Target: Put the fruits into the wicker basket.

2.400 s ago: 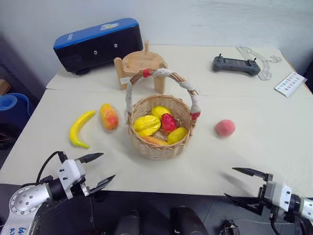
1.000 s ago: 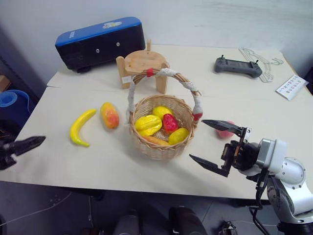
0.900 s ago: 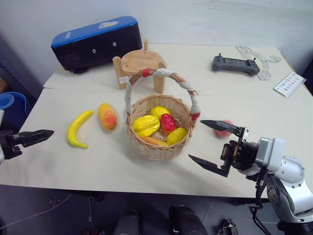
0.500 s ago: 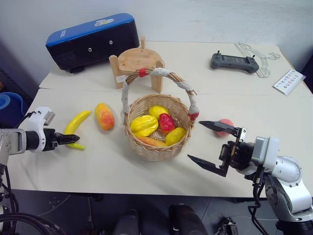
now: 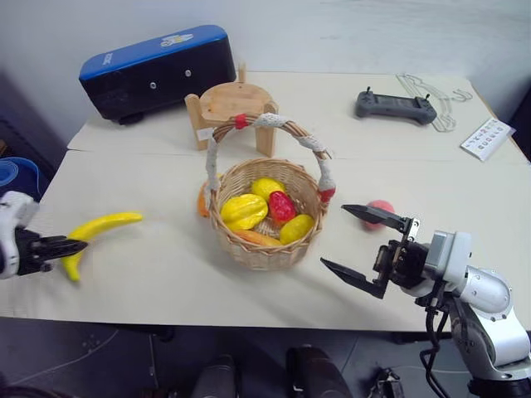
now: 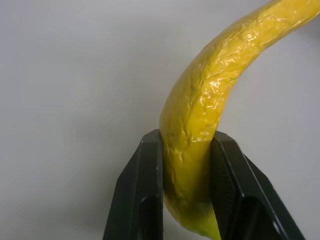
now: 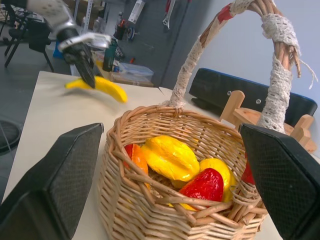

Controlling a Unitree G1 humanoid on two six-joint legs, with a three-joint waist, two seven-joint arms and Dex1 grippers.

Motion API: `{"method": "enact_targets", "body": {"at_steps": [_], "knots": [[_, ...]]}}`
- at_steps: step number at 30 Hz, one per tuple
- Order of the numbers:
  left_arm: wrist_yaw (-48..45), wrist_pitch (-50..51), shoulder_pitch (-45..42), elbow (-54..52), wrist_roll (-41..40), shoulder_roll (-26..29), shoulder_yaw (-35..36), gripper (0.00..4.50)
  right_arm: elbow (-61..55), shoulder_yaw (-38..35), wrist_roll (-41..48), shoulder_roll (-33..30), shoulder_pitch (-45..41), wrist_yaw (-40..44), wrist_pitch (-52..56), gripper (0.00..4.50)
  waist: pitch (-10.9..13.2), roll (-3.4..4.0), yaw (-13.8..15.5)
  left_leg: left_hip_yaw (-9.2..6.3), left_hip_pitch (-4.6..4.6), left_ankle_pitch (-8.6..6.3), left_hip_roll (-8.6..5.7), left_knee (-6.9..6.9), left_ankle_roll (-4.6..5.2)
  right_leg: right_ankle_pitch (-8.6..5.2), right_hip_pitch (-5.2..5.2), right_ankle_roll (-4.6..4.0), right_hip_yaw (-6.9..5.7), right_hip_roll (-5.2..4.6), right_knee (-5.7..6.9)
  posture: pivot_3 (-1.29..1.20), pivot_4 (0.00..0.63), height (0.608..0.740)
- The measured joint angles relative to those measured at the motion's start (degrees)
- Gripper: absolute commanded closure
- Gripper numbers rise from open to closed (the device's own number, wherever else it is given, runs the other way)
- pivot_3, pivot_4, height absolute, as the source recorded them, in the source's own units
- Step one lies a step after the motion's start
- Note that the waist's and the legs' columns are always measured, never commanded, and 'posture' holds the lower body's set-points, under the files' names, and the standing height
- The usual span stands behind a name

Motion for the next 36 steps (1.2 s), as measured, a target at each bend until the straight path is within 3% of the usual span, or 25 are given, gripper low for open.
{"method": "enact_targets", "body": {"at_steps": [4, 8, 13, 16, 19, 22, 26, 32, 36], "knots": [[-6.68, -3.58, 1.19, -13.90, -6.00, -3.88, 4.44, 3.65, 0.12, -1.19, -0.92, -0.52, 0.23, -0.71, 0.03, 0.00, -0.01, -0.01, 1.32, -0.16, -0.35, 0.01, -0.07, 0.06, 0.06, -0.02, 0.13, -0.06, -0.04, -0.06, -0.57, 0.00, 0.150, 0.740], [0.02, 1.01, -14.90, -32.78, -9.81, -11.08, -7.50, 3.65, 2.04, -3.17, -1.72, -1.38, 0.05, -1.35, 0.21, 0.00, 0.00, 0.01, 2.14, -0.08, -0.42, 0.15, -0.11, 0.15, 0.17, 0.03, 0.39, 0.04, 0.12, -0.16, -0.73, 0.00, 0.150, 0.740], [13.57, 11.14, -33.64, -36.62, -4.57, -22.58, -24.75, 3.65, 2.00, -5.28, -2.55, -2.14, 1.25, -3.21, 1.42, 0.00, -0.01, 0.06, 1.51, 0.05, -0.44, 0.22, -0.08, 0.29, 0.25, 0.29, 0.28, 0.52, 0.23, 0.21, -0.18, 0.00, 0.150, 0.740], [20.36, 18.68, -39.06, -36.39, -2.63, -26.96, -29.29, 3.65, 1.07, -8.79, -3.24, -2.88, 2.98, -5.99, 3.16, 0.00, 0.00, 0.05, 0.96, 0.01, -0.40, 0.20, -0.09, 0.24, 0.27, 0.29, 0.17, 0.52, 0.46, 0.36, -0.17, 0.00, 0.150, 0.740], [23.70, 23.54, -41.69, -36.43, -0.67, -27.91, -32.34, 3.65, -1.31, -11.64, -3.39, -4.20, 4.14, -7.81, 4.96, 0.00, 0.01, 0.06, 0.70, -0.02, -0.37, 0.21, -0.08, 0.24, 0.25, 0.28, 0.12, 0.52, 0.52, 0.40, -0.16, 0.00, 0.150, 0.740], [24.59, 24.44, -42.14, -36.45, 1.60, -27.92, -35.32, 2.70, -3.69, -12.01, -3.37, -4.42, 4.57, -8.87, 6.24, 0.00, 0.01, 0.06, 0.77, -0.02, -0.33, 0.23, -0.10, 0.31, 0.22, 0.28, 0.14, 0.51, 0.59, 0.38, -0.26, 0.00, 0.150, 0.740], [23.20, 23.12, -42.09, -36.47, 1.40, -28.81, -35.46, 1.44, -5.15, -12.00, -3.35, -4.40, 4.62, -9.79, 7.28, 0.00, 0.02, 0.05, 1.34, -0.02, -0.36, 0.24, -0.13, 0.38, 0.22, 0.28, 0.15, 0.51, 0.63, 0.37, -0.27, 0.00, 0.150, 0.740], [16.68, 20.90, -41.51, -38.52, -2.79, -25.75, -29.48, 1.44, -4.93, -11.68, -3.38, -4.05, 5.16, -9.79, 7.29, 0.00, 0.02, 0.05, 1.28, -0.02, -0.39, 0.24, -0.12, 0.35, 0.22, 0.28, 0.15, 0.51, 0.60, 0.37, -0.28, 0.00, 0.150, 0.740], [6.48, 13.13, -31.35, -38.72, -7.34, -20.04, -19.04, 1.44, -2.12, -10.87, -3.29, -3.26, 4.96, -7.78, 5.97, 0.00, 0.01, 0.11, 0.36, 0.00, -0.24, 0.25, -0.09, 0.29, 0.20, 0.25, 0.15, 0.45, 0.65, 0.39, -0.28, 0.00, 0.150, 0.740]]}}
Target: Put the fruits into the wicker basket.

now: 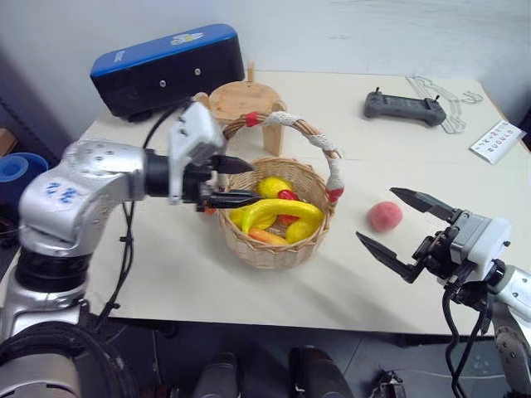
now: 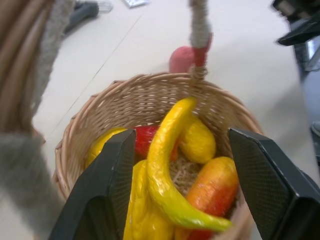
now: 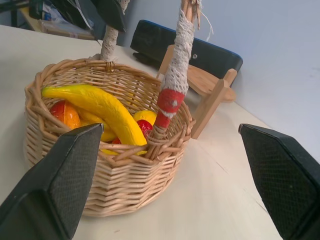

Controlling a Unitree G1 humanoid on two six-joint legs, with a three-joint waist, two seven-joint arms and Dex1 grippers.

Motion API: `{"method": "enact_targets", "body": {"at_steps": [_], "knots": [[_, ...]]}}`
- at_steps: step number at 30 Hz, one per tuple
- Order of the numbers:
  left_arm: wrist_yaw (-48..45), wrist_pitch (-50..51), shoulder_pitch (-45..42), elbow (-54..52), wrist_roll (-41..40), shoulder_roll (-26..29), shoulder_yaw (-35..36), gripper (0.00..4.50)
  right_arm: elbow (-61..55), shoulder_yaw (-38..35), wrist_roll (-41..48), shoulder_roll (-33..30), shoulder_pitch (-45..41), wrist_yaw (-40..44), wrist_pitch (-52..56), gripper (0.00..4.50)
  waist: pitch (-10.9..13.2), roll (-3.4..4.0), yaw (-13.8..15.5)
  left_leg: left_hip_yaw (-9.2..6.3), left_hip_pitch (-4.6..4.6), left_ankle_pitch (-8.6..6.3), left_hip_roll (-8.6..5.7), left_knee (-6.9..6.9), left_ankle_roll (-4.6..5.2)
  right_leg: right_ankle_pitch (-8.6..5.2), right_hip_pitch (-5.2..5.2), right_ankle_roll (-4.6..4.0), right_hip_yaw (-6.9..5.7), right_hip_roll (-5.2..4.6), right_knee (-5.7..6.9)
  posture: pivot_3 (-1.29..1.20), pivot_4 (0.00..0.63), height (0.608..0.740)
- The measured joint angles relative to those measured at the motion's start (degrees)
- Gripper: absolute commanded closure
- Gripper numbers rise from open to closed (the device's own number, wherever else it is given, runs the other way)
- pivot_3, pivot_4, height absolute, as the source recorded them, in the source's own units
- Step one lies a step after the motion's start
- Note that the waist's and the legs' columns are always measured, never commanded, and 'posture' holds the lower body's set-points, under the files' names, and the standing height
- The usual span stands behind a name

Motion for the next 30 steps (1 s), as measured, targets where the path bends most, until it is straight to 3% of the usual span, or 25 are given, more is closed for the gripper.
{"method": "enact_targets", "body": {"at_steps": [3, 8, 12, 15, 21, 28, 30], "knots": [[-4.93, -3.14, 10.35, 3.23, -1.39, 4.28, 8.46, 1.44, 1.53, 0.54, 1.57, 1.15, -0.59, 1.59, -0.11, 0.00, 0.01, -0.01, -0.40, -0.07, -0.01, 0.01, 0.02, 0.01, -0.02, -0.01, 0.00, -0.02, -0.05, -0.04, 0.02, 0.00, 0.150, 0.740], [-4.11, -10.63, 25.43, 16.30, 2.27, 5.96, 21.39, 0.01, 2.05, 1.88, 6.18, 4.43, -3.55, 2.05, 0.22, 0.00, 0.01, 0.00, -0.51, -0.09, 0.02, -0.03, 0.01, -0.02, 0.06, -0.01, 0.01, -0.02, -0.06, -0.15, 0.01, 0.00, 0.150, 0.740], [-3.25, -19.50, 36.63, 29.55, 6.99, 5.29, 27.23, 0.01, 0.79, 1.77, 6.97, 4.61, -4.42, 1.95, 0.19, 0.00, 0.01, -0.01, -0.46, -0.14, -0.01, -0.13, 0.01, -0.10, 0.08, -0.01, -0.03, -0.02, -0.12, -0.24, -0.06, 0.00, 0.150, 0.740], [-1.99, -25.66, 39.40, 37.36, 9.44, 4.08, 29.00, 0.01, -0.79, 1.38, 7.17, 2.99, -2.80, 3.65, 0.07, 0.00, -0.03, -0.09, 0.25, -0.25, -0.06, -0.22, -0.01, -0.10, 0.15, -0.01, -0.01, -0.02, -0.28, -0.33, -0.09, 0.00, 0.150, 0.740], [0.15, -27.33, 34.99, 41.11, 9.99, 4.19, 28.39, 0.01, -4.87, -0.71, 9.29, 0.02, -2.94, 4.32, 0.82, 0.00, -0.07, -0.16, 1.21, -0.33, -0.07, -0.35, -0.03, -0.09, 0.28, -0.01, 0.16, -0.06, -0.42, -0.43, -0.34, 0.00, 0.150, 0.740], [-5.07, -19.45, 11.71, 34.23, 9.82, 2.74, 9.33, 0.01, -4.79, -0.89, 9.20, -0.48, -2.32, 4.53, 1.46, 0.00, -0.10, -0.16, 1.25, -0.20, -0.10, -0.19, -0.09, -0.01, 0.03, 0.03, 0.10, 0.00, -0.56, -0.38, 0.05, 0.00, 0.150, 0.740], [-5.48, -20.43, 2.06, 40.64, 13.13, -0.90, 4.04, 0.01, -4.19, -1.14, 8.91, -0.46, -1.85, 4.54, 1.36, 0.00, -0.10, -0.11, 1.03, 0.01, -0.09, -0.19, -0.07, 0.06, 0.06, 0.04, 0.01, 0.03, -0.66, -0.23, 0.20, 0.00, 0.150, 0.740]]}}
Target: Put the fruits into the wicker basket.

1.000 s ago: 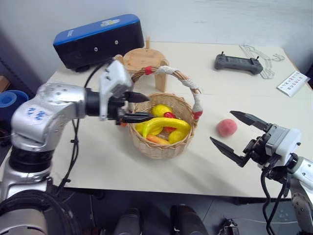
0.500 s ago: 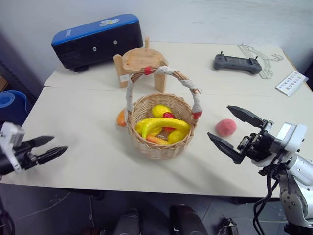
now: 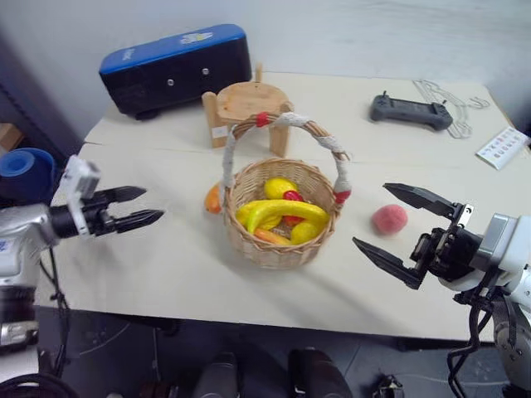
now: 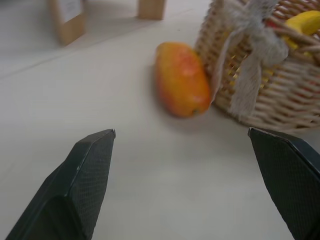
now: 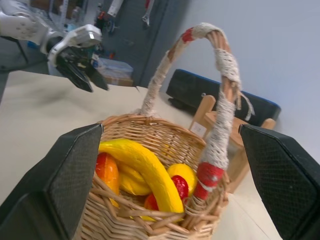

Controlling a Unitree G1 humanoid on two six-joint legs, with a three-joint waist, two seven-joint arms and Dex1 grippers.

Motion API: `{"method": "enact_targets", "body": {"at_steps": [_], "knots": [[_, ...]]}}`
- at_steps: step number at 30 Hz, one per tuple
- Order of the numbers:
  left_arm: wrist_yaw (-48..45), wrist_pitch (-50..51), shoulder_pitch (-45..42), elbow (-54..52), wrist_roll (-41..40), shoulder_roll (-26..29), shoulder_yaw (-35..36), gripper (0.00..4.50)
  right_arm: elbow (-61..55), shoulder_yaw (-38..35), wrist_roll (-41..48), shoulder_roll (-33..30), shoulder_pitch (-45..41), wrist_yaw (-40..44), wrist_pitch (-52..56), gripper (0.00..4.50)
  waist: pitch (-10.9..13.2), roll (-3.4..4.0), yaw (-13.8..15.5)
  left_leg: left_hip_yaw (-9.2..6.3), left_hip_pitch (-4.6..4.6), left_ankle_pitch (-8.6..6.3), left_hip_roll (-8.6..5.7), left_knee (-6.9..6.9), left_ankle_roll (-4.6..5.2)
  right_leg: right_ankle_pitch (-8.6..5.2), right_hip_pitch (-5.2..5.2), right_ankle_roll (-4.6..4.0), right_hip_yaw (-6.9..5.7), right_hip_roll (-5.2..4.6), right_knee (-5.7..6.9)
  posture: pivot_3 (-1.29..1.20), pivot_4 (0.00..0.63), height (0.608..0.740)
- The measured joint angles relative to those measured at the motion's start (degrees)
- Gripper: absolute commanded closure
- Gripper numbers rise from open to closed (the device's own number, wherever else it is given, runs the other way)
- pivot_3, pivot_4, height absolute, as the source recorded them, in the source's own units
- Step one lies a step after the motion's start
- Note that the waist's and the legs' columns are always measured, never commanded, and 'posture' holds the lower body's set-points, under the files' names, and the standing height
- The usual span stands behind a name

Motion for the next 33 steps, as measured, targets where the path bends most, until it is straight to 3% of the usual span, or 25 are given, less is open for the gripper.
{"method": "enact_targets", "body": {"at_steps": [3, 7, 17, 20, 24, 29, 33], "knots": [[1.37, -1.95, -11.67, 13.67, 4.22, -5.70, -4.76, 0.01, 0.51, 0.58, -0.35, 0.02, -0.66, -0.03, -0.03, 0.00, 0.04, -0.07, -0.27, 0.12, 0.03, 0.00, -0.02, 0.05, 0.07, 0.01, -0.10, 0.02, -0.17, 0.14, 0.09, 0.00, 0.150, 0.740], [1.71, -2.18, -20.40, 29.35, 8.51, -9.97, -7.65, 0.01, 0.66, 0.80, -1.13, 0.14, -0.73, -0.51, -0.02, 0.00, 0.06, -0.11, -0.55, 0.16, 0.03, -0.02, -0.04, 0.12, 0.10, 0.01, -0.23, 0.03, -0.26, 0.13, 0.23, 0.00, 0.150, 0.740], [0.75, -2.89, -27.39, 43.27, 13.29, -15.85, -9.03, 0.01, -0.13, 1.06, -3.73, 1.83, -0.81, -2.77, -0.35, 0.00, 0.08, -0.14, 0.07, 0.09, -0.09, -0.03, -0.04, 0.36, 0.12, 0.02, -0.24, 0.04, -0.23, 0.08, 0.29, 0.00, 0.150, 0.740], [0.02, -1.31, -27.83, 45.33, 13.76, -16.86, -8.86, 0.60, -0.62, 1.20, -4.22, 2.12, -0.82, -3.06, -0.82, 0.00, 0.08, -0.15, 0.06, 0.08, -0.10, -0.04, -0.04, 0.40, 0.13, 0.02, -0.24, 0.04, -0.23, 0.08, 0.32, 0.00, 0.150, 0.740], [0.71, -0.16, -27.92, 46.38, 13.66, -17.60, -7.15, 1.74, -0.64, 1.87, -4.96, 2.22, -1.00, -3.64, -1.12, 0.00, 0.09, -0.16, -0.09, 0.06, -0.09, -0.04, -0.02, 0.44, 0.12, 0.02, -0.24, 0.04, -0.17, 0.09, 0.37, 0.00, 0.150, 0.740], [0.56, 0.79, -27.91, 46.69, 13.36, -17.21, -5.09, 1.84, -0.86, 3.41, -5.55, 2.44, -2.17, -4.70, -1.11, 0.00, 0.09, -0.16, -0.03, 0.04, -0.10, -0.05, -0.02, 0.48, 0.12, 0.02, -0.24, 0.04, -0.15, 0.07, 0.39, 0.00, 0.150, 0.740], [1.23, -2.74, -26.11, 46.37, 11.52, -10.14, 0.02, 1.84, -1.27, 3.92, -6.02, 2.42, -2.85, -5.38, -0.81, 0.00, 0.14, -0.24, -0.84, 0.05, -0.10, -0.09, 0.07, 0.47, 0.04, 0.02, -0.44, 0.04, -0.07, 0.07, 0.57, 0.00, 0.150, 0.740]]}}
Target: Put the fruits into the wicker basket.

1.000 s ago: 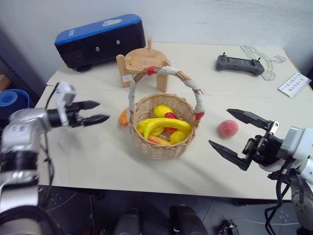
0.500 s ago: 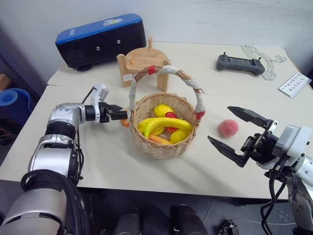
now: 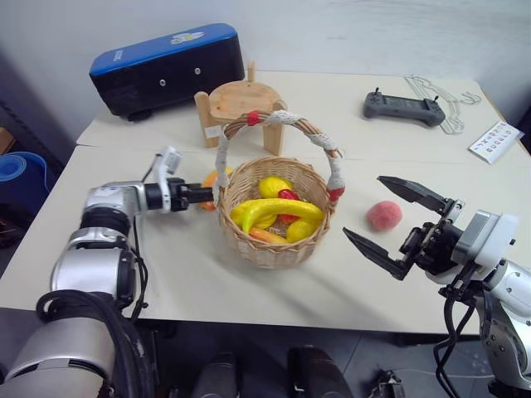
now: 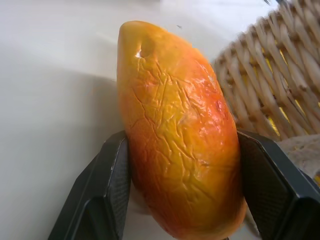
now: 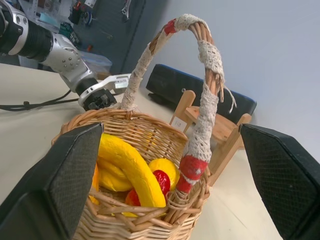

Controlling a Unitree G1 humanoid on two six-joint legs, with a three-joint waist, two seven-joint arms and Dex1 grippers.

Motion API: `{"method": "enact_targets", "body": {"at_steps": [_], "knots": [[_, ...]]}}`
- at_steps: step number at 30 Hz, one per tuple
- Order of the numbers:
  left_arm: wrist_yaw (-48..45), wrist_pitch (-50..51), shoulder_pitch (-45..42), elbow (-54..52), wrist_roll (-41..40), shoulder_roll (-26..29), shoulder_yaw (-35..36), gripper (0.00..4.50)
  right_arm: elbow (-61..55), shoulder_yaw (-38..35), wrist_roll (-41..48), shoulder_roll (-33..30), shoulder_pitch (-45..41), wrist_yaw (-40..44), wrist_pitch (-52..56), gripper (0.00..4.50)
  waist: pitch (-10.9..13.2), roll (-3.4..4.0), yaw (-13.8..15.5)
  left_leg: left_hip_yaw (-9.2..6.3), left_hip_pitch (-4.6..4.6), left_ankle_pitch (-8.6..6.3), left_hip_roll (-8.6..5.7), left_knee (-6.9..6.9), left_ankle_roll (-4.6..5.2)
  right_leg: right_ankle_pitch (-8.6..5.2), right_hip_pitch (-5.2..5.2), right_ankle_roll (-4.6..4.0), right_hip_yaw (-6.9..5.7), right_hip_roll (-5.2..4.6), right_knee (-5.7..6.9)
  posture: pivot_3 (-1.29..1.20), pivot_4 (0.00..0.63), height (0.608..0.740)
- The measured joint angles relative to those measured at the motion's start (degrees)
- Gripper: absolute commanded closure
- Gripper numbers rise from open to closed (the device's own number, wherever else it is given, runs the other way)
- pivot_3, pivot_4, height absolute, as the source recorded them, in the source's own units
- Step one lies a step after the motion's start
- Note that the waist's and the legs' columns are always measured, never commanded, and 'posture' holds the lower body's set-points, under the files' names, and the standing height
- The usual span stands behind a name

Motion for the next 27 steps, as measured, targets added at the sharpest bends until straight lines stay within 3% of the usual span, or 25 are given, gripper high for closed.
{"method": "enact_targets", "body": {"at_steps": [7, 10, 12, 15, 17, 20, 24, 27], "knots": [[-13.43, -3.60, 10.35, -15.36, -3.59, 12.16, 3.38, 1.84, 0.44, -1.51, 0.55, 0.04, -0.57, -2.19, 0.97, 0.00, 0.01, 0.01, -0.12, -0.06, -0.03, -0.02, -0.03, 0.02, -0.02, 0.00, -0.01, 0.00, 0.05, -0.15, 0.06, 0.00, 0.150, 0.740], [-21.50, 0.44, 19.03, -30.75, -7.58, 15.18, 2.62, 1.84, 1.10, -2.05, 1.18, -0.02, -0.05, -2.10, 1.53, 0.00, 0.01, 0.01, 0.45, -0.11, -0.06, -0.04, -0.02, 0.08, 0.00, 0.00, 0.04, -0.01, 0.10, -0.19, 0.03, 0.00, 0.150, 0.740], [-21.56, 4.88, 25.50, -48.18, -11.75, 17.40, 2.05, 1.84, 3.01, -2.90, 1.37, -0.96, 1.13, -0.69, 2.09, 0.00, 0.02, 0.01, 0.83, -0.27, -0.08, -0.11, 0.01, 0.14, 0.05, 0.00, 0.19, -0.01, 0.14, -0.26, -0.11, 0.00, 0.150, 0.740], [-21.48, 9.85, 28.32, -66.34, -17.17, 18.49, 1.07, 1.84, 5.09, -3.31, 1.36, -1.16, 3.18, 1.19, 2.14, 0.00, 0.04, 0.04, 1.00, -0.64, 0.00, -0.18, -0.06, 0.22, 0.05, -0.01, 0.54, -0.03, 0.21, -0.26, -0.52, 0.00, 0.150, 0.740], [-19.63, 13.88, 27.24, -75.27, -21.15, 16.40, -0.12, 1.84, 5.94, -3.64, 1.33, -1.16, 4.72, 2.03, 1.88, 0.00, 0.02, 0.25, 1.01, -0.69, -0.02, -0.18, -0.07, 0.21, 0.06, -0.02, 0.68, -0.03, 0.22, -0.19, -0.80, 0.00, 0.150, 0.740], [-9.96, 23.65, 20.99, -83.85, -26.10, 7.47, -5.08, 1.84, 7.84, -3.83, 1.03, -0.96, 6.68, 2.94, 1.70, 0.00, 0.00, 0.31, 1.21, -0.77, -0.07, -0.17, -0.12, 0.33, 0.09, 0.00, 0.72, -0.01, 0.31, -0.06, -0.74, 0.00, 0.150, 0.740], [0.76, 31.90, 15.43, -85.28, -25.81, 0.55, -12.18, 1.84, 8.67, -4.25, 0.65, -0.30, 9.30, 3.53, 0.35, 0.00, -0.01, 0.34, 0.60, -0.72, 0.04, -0.17, -0.14, 0.29, 0.08, 0.00, 0.58, 0.01, 0.62, 0.24, -0.33, 0.00, 0.150, 0.740], [5.44, 32.08, 13.73, -83.01, -22.48, -1.14, -16.35, 0.85, 8.89, -5.27, 0.60, 1.02, 11.61, 3.75, -1.65, 0.00, 0.00, 0.35, 0.38, -0.77, 0.11, -0.15, -0.13, 0.29, 0.06, 0.00, 0.49, 0.01, 0.86, 0.44, -0.29, 0.00, 0.150, 0.740]]}}
